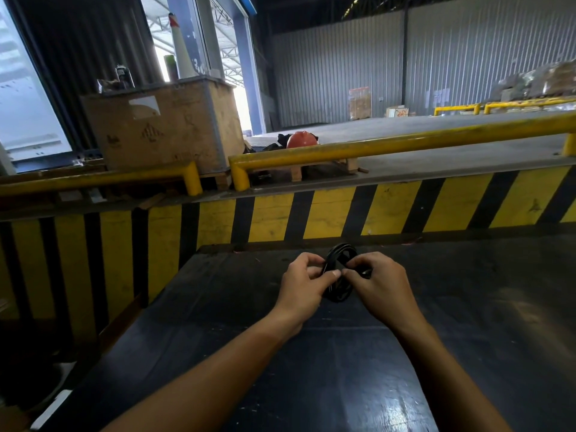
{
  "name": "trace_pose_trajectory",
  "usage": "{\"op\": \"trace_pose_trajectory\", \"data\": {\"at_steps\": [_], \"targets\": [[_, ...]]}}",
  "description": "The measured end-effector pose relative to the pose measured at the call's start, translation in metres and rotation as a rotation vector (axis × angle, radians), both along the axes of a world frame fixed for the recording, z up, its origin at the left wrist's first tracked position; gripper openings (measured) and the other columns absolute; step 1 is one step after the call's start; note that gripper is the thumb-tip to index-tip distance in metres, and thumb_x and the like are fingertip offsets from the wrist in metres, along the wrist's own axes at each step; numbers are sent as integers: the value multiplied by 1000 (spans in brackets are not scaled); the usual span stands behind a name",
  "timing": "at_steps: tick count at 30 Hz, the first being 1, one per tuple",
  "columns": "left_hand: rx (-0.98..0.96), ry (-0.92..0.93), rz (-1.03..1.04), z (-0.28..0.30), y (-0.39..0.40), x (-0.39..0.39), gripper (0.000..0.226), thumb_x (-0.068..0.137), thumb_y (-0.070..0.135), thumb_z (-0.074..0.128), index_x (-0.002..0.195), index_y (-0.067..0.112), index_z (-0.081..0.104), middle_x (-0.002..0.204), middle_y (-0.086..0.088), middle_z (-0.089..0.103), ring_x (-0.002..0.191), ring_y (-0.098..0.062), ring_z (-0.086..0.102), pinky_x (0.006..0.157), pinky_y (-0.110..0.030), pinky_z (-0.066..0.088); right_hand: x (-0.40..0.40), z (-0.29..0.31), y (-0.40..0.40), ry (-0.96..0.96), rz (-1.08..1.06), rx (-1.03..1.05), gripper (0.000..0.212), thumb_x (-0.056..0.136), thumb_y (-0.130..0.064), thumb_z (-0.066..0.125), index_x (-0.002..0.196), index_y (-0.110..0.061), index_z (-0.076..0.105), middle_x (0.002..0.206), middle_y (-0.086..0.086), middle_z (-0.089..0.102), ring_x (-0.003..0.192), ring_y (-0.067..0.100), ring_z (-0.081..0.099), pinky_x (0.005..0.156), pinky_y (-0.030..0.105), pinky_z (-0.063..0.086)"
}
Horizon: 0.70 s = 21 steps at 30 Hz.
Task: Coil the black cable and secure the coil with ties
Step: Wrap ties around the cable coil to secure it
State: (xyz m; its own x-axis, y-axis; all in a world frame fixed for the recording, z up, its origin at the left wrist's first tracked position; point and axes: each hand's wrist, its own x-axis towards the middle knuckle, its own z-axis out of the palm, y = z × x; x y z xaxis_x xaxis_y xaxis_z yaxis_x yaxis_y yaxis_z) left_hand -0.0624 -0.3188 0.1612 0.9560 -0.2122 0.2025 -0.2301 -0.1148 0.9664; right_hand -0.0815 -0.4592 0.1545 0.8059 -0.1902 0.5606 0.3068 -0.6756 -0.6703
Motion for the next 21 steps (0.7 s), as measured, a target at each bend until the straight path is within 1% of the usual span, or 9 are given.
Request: {"op": "trace_pose_trajectory", "data": {"at_steps": [3, 5, 6, 8, 9, 11, 13, 17, 21], "targets": [[7, 2, -18, 1, -1, 1, 16, 87, 12, 63, 99, 19, 56, 98, -11, 73, 90, -18, 71, 78, -35, 59, -2, 2, 0, -33, 82, 41, 19, 86, -13, 62, 103, -7, 69, 107, 3, 64, 92, 7, 55, 77, 14, 44], [11, 6, -22, 1, -1, 1, 15, 87, 12, 64, 98, 20, 57, 97, -10, 73, 89, -17, 71, 77, -33, 59, -4, 3, -1, -19, 146, 36, 23, 87, -12, 61, 108, -8, 67, 105, -1, 63, 95, 7, 55, 81, 16, 46], [8, 11, -25, 1, -1, 1, 16, 87, 11, 63, 99, 20, 57, 96, -8, 73, 87, -15, 71, 76, -31, 59, -4, 4, -2, 1, 181, 40, 24, 87, -12, 61, 110, -10, 64, 102, -5, 61, 93, 5, 56, 78, 14, 47], [-18, 33, -31, 2, -1, 1, 18, 87, 8, 63, 102, 17, 57, 96, -7, 73, 85, -12, 71, 73, -27, 59, -4, 3, -5, 28, 240, 85, 20, 86, -13, 62, 106, -15, 60, 96, -11, 59, 87, 3, 58, 68, 10, 49], [-36, 48, -32, 4, 0, 1, 20, 87, 7, 63, 106, 13, 57, 97, -8, 73, 86, -12, 71, 73, -27, 59, -4, 2, -7, 32, 262, 119, 18, 85, -13, 63, 102, -15, 58, 95, -11, 59, 86, 3, 59, 67, 11, 51], [-62, 73, -25, 6, 1, 1, 31, 86, 6, 64, 115, 7, 54, 104, -10, 72, 91, -14, 70, 77, -28, 58, -2, -1, -11, 35, 297, 191, 15, 84, -12, 65, 97, -13, 56, 95, -5, 62, 87, 9, 61, 69, 20, 54], [-82, 83, -27, 7, 1, 1, 38, 85, 4, 65, 121, 7, 51, 107, -9, 71, 94, -13, 69, 77, -27, 58, -1, -2, -12, 40, 310, 237, 14, 84, -11, 65, 93, -11, 54, 93, 0, 63, 85, 14, 62, 69, 27, 54], [-107, 81, -33, 7, -1, -1, 49, 84, -1, 63, 128, 9, 46, 113, -8, 69, 98, -13, 68, 77, -26, 58, -1, -1, -13, 31, 274, 228, 14, 82, -14, 68, 88, -14, 55, 89, 1, 66, 80, 16, 64, 68, 33, 57], [-69, 56, 5, 8, -3, -1, 60, 83, -3, 63, 137, 10, 41, 126, -15, 62, 108, -22, 64, 84, -33, 57, -3, 0, -16, 32, 248, 167, 16, 79, -22, 72, 86, -14, 61, 83, 0, 68, 74, 12, 67, 64, 31, 58]]}}
